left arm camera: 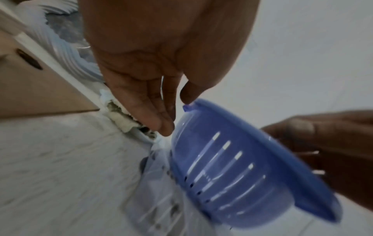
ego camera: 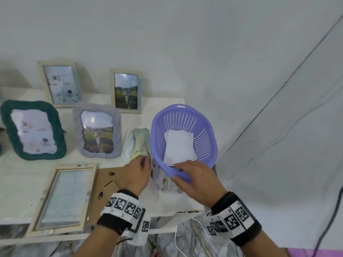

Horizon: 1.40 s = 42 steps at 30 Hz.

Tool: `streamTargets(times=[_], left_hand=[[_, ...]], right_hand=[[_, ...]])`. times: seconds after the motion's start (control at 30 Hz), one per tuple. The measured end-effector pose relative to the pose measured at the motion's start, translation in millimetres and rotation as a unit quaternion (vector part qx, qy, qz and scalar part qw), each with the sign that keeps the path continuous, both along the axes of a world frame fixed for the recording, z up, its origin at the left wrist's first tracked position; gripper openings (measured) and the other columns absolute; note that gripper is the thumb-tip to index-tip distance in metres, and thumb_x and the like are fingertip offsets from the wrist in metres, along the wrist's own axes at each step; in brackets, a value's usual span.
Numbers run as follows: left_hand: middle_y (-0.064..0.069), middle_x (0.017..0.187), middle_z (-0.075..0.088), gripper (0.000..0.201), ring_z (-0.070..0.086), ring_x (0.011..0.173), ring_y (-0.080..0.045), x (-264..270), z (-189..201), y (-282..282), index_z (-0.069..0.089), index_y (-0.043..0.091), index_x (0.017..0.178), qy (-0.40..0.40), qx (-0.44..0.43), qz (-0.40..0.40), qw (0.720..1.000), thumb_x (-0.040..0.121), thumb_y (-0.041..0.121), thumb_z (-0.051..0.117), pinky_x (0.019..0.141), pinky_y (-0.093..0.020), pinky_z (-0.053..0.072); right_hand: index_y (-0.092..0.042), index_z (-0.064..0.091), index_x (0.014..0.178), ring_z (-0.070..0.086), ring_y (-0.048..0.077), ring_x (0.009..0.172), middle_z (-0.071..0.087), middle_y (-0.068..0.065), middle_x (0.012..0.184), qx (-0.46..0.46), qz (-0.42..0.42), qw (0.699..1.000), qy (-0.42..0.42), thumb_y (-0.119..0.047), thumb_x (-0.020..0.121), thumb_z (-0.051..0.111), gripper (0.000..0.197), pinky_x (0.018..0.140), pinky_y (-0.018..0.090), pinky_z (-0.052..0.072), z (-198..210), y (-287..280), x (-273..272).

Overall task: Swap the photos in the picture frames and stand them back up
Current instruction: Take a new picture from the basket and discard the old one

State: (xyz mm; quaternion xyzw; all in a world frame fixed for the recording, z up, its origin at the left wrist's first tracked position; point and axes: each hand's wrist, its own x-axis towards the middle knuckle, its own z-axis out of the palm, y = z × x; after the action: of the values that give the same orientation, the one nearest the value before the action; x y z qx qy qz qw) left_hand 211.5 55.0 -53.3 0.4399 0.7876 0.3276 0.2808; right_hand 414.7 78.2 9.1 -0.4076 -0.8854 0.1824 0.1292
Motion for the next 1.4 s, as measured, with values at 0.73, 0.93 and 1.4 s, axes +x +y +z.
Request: streamTargets(times=[0.73,0.93,1.4], left_hand=[[-0.018,0.084,0.065,0.042,0.070,0.070,-0.023,-7,34,13,0.055,0.013,0.130,-0.273,0.090,-0.018,0.958,0.089,0.014,0.069,0.054,-0.028,0.057],[-0.020,0.088,0.067,0.043,0.071,0.072,-0.025,-8,35,13,0.055,0.014,0.130,-0.258,0.089,-0.025,0.962,0.089,0.016,0.069,0.056,-0.031,0.059],[0.003,0.096,0.063,0.040,0.067,0.082,-0.016,-11,42,7,0.055,0.016,0.127,-0.175,0.112,-0.023,0.978,0.091,0.029,0.066,0.070,-0.041,0.060]], right_hand=[[-0.015,0.052,0.097,0.062,0.028,0.085,0.063,0.007,0.099,-0.032,-0.024,0.929,-0.367,-0.037,0.074,0.077,0.040,0.065,0.035,0.050,-19,185,-90],[-0.012,0.051,0.122,0.060,0.032,0.102,0.060,0.012,0.116,-0.014,-0.020,0.923,-0.385,-0.047,0.070,0.080,0.069,0.075,0.040,0.049,-24,187,-89],[-0.019,0.055,0.110,0.054,0.026,0.089,0.061,0.007,0.105,-0.043,-0.074,0.988,-0.127,-0.003,0.089,0.043,0.029,0.075,0.032,0.045,51,169,-83]])
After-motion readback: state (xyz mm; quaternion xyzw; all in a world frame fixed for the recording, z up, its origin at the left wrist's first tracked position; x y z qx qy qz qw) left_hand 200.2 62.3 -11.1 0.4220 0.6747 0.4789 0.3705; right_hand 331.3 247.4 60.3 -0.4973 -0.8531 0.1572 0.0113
